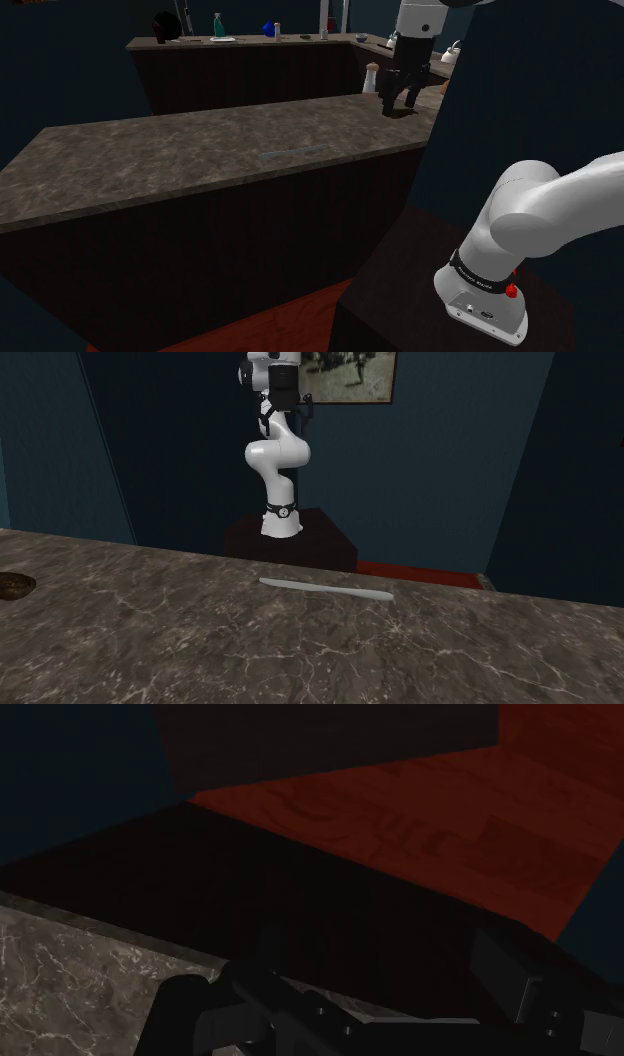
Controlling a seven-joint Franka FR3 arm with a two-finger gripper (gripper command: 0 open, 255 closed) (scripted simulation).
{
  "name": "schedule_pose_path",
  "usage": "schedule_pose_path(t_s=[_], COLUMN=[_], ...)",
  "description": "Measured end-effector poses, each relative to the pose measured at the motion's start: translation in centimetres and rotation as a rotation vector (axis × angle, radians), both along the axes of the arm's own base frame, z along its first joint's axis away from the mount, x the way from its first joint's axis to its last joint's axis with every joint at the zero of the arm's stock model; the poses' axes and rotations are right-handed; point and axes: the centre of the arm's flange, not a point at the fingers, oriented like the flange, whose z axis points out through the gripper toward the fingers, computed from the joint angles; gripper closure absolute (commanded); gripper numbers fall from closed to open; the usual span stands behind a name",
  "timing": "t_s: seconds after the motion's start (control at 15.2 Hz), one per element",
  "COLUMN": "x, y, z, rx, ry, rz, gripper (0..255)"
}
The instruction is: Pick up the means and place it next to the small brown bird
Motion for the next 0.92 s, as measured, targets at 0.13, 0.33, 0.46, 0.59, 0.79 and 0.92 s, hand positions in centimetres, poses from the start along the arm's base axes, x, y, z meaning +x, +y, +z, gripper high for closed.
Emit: schedule_pose_path(t_s=[0.13,0.33,0.46,0.59,0.79,0.92], x=[0.5,3.0,4.9,7.1,10.2,12.6], y=[-0.3,-1.8,-2.9,-3.7,-4.7,-4.8], z=[-0.3,-1.8,-3.3,-4.5,-6.1,-7.4], rx=[0.0,0.003,0.006,0.007,0.01,0.012], ry=[0.0,-0.004,-0.007,-0.01,-0.015,-0.018], rz=[0.017,0.112,0.186,0.261,0.375,0.452], gripper=[0,0,0,0,0,0])
